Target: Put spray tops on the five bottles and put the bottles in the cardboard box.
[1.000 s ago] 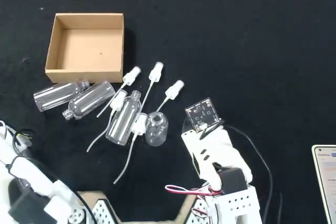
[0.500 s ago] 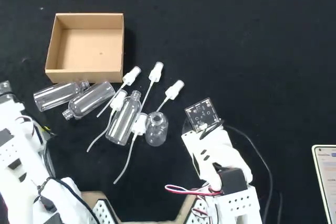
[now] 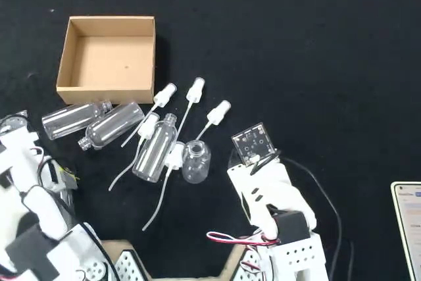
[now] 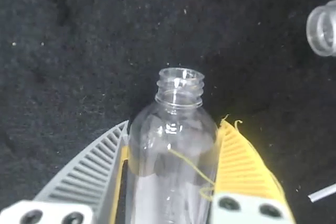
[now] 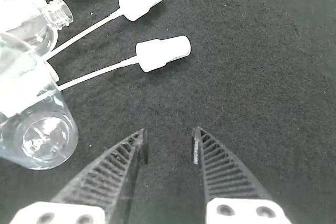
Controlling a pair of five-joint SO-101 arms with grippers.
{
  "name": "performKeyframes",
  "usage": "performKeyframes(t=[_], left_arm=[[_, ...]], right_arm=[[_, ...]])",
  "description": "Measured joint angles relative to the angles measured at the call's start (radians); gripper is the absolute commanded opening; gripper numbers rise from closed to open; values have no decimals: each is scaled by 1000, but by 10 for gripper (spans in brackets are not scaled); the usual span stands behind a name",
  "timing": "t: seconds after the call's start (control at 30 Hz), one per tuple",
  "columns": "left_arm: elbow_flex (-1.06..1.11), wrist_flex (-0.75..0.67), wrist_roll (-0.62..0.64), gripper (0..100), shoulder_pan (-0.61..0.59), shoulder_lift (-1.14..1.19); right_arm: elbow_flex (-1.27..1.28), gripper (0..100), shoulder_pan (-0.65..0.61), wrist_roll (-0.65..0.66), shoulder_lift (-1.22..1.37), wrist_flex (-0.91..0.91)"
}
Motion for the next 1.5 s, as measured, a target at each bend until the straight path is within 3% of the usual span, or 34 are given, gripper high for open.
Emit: performKeyframes(t=[0.6, 0.97, 1.1, 1.43, 1.5], left_arm=[[-318, 327, -101, 316, -38, 32], [-324, 344, -101, 313, 9, 245], [-324, 264, -101, 310, 14, 295], [-304, 170, -250, 37, 14, 295], [-302, 170, -288, 34, 11, 295]], right_arm=[[0, 145, 0, 0, 0, 0], [0, 145, 0, 0, 0, 0], [0, 145, 0, 0, 0, 0], [0, 145, 0, 0, 0, 0], [0, 145, 0, 0, 0, 0]])
